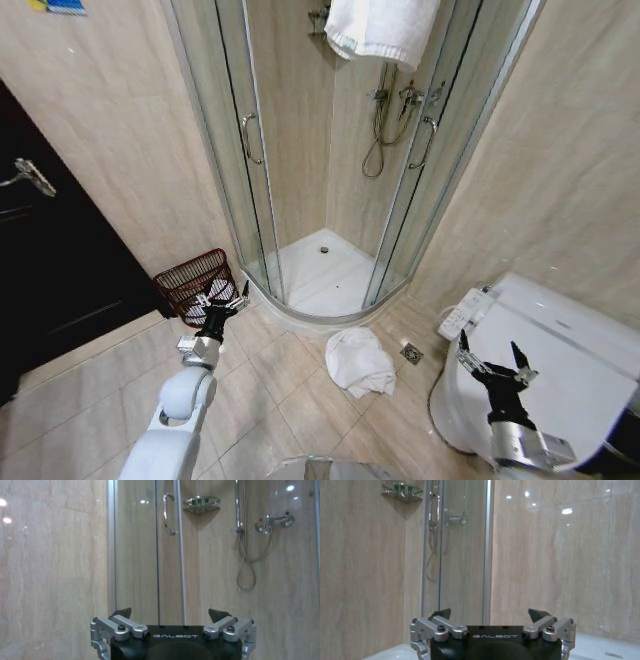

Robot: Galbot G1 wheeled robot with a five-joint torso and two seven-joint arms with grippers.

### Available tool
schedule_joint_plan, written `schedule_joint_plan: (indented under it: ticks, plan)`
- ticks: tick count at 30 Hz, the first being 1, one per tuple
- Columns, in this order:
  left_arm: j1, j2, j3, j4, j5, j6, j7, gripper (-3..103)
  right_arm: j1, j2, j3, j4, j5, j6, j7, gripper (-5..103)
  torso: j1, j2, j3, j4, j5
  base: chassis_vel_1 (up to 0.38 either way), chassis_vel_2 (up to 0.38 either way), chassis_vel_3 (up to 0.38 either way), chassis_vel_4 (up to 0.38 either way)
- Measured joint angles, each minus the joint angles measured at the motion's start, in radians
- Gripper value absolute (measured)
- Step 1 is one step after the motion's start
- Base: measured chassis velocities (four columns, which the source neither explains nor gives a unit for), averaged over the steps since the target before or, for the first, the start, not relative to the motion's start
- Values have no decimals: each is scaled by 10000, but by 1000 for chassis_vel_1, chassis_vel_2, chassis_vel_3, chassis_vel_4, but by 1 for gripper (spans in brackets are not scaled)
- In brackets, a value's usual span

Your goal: Discard the used towel into the hamper.

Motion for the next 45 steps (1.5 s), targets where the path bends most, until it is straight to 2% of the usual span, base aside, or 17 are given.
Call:
schedule_joint_plan:
  ticks: [45]
  plan:
    - [-107, -14, 7, 76, 14, 50, 36, 100, 29, 16, 23, 7, 18, 52, -21, 100, 977, 2200, 1225, 0, 0, 0, 0, 0, 0]
